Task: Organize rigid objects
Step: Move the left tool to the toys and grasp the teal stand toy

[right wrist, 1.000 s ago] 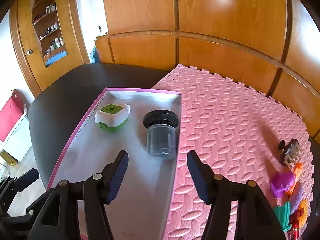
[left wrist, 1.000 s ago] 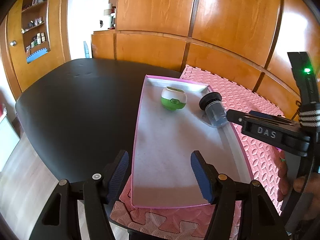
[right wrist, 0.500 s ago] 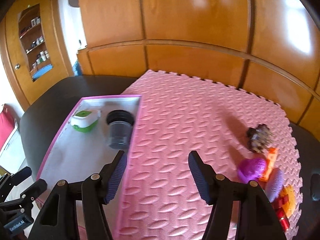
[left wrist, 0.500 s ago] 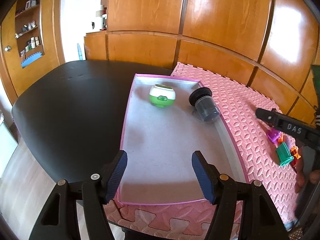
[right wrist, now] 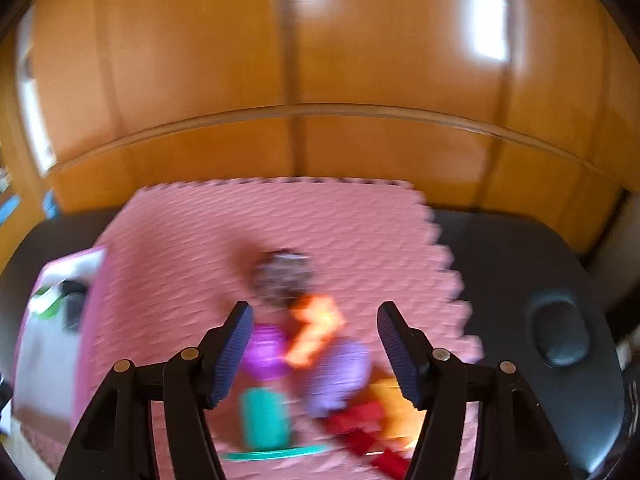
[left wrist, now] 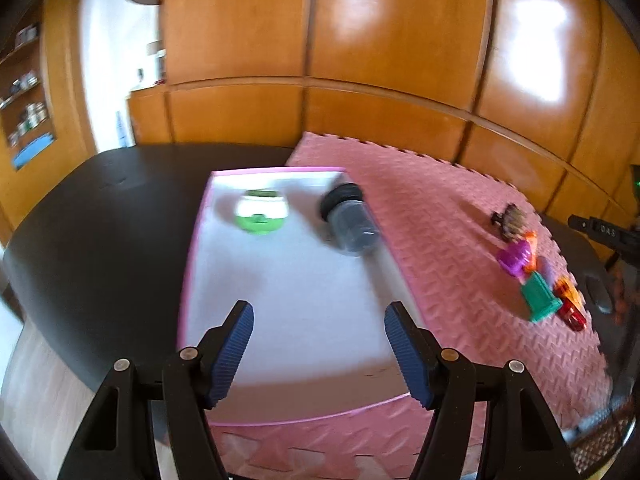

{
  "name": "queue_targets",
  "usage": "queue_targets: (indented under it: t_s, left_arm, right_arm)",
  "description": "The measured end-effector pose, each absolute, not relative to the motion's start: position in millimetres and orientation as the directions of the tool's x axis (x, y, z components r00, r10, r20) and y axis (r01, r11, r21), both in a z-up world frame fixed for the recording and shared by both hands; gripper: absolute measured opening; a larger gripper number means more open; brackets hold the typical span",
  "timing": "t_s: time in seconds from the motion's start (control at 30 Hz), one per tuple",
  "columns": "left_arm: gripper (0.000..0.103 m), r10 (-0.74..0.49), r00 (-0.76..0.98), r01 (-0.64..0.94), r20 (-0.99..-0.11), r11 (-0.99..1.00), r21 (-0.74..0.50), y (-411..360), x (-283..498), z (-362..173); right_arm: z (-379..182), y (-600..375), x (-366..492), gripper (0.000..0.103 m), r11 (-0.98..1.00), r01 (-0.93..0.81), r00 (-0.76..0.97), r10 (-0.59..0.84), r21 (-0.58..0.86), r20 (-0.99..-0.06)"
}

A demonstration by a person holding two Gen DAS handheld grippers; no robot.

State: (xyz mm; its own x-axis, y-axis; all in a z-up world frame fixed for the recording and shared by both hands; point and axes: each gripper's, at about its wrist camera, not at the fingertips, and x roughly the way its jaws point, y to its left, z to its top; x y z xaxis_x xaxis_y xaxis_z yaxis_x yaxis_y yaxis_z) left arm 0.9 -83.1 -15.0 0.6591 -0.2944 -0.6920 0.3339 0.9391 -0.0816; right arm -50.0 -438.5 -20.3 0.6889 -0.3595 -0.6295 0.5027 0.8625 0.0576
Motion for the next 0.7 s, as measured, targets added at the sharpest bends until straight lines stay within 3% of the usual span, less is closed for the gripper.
queue_targets:
  t_s: [0.17,0.3,0.7]
  left_arm:
    - [0.073,-0.360,0.607,0.440,-0.709,0.895,-0.078,-123.0,-2.8,-13.6]
    - [0.073,-0.433,0.545,0.540,-0.718,0.836,-0.095,-164.1,-6.0,-10.3]
    - [0.071,-0.565,0.262,0.652,-0.782,0.702,-0.288,-291.3,14.6,-31.4]
  right_arm:
    - [-44.6,-483.3,-67.1,0.067,0.815,0.577,0.638,-0.404,0.058,-0.655]
    - [-66.5,-509.5,-77.1,0.067,0.764,0.624,0.629,-0.367,0.163,-0.686]
    - [-62.5,-515.2,-81.8,0.068,0.761,0.597,0.681,-0.314,0.253,-0.662]
